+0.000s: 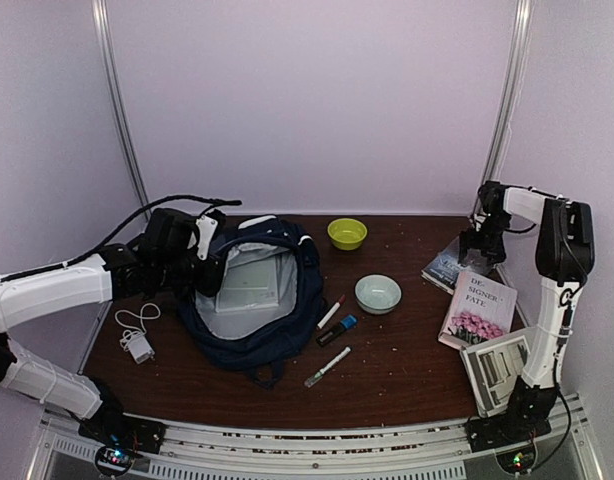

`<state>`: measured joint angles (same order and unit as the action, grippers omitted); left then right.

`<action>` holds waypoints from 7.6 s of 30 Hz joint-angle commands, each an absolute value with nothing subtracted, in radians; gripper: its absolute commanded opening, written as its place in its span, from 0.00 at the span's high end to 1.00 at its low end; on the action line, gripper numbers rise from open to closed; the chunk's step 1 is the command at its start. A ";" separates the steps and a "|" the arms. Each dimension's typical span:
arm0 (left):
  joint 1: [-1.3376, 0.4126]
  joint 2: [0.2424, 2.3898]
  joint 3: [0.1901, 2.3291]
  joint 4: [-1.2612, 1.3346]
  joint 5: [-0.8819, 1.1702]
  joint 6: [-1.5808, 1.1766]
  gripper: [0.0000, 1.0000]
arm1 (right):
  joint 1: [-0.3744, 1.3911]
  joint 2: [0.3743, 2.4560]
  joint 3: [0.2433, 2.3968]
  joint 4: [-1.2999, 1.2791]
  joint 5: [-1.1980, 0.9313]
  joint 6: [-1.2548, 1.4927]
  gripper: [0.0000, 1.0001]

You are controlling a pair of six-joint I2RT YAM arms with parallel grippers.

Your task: Pack the student bag

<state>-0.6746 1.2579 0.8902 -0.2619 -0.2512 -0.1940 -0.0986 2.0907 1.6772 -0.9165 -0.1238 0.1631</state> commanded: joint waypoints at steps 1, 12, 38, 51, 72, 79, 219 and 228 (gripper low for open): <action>-0.649 1.235 0.924 -0.175 -0.311 -0.156 1.00 | -0.118 2.280 2.033 -1.012 0.006 0.110 0.10; -0.636 1.305 0.989 -0.221 -0.333 -0.140 1.00 | -0.173 2.502 2.356 -1.082 -0.120 -0.028 0.25; -0.621 1.300 1.026 -0.262 -0.374 -0.109 1.00 | -0.295 2.493 2.278 -1.230 -0.312 0.133 0.00; -0.607 1.229 1.011 -0.274 -0.396 -0.099 1.00 | 0.004 2.445 2.253 -1.268 -0.462 0.092 0.00; -0.608 1.142 1.008 -0.356 -0.343 -0.172 0.78 | 0.167 1.864 1.625 -0.845 0.051 0.126 0.00; -0.635 1.074 1.064 -0.387 -0.330 -0.138 0.45 | 0.291 1.581 1.498 -0.598 0.504 0.031 0.00; -0.913 2.653 2.132 0.042 0.353 -0.664 0.65 | 0.341 1.753 0.895 0.600 -0.674 1.069 0.37; -0.914 2.665 2.136 0.094 0.391 -0.687 0.65 | 0.323 1.813 0.998 0.611 -0.617 1.123 0.36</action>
<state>-0.7902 2.6389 2.1189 -0.0147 0.1867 -0.6800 0.2863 1.7966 0.8883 0.3702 -0.5400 1.0611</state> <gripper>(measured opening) 0.354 0.640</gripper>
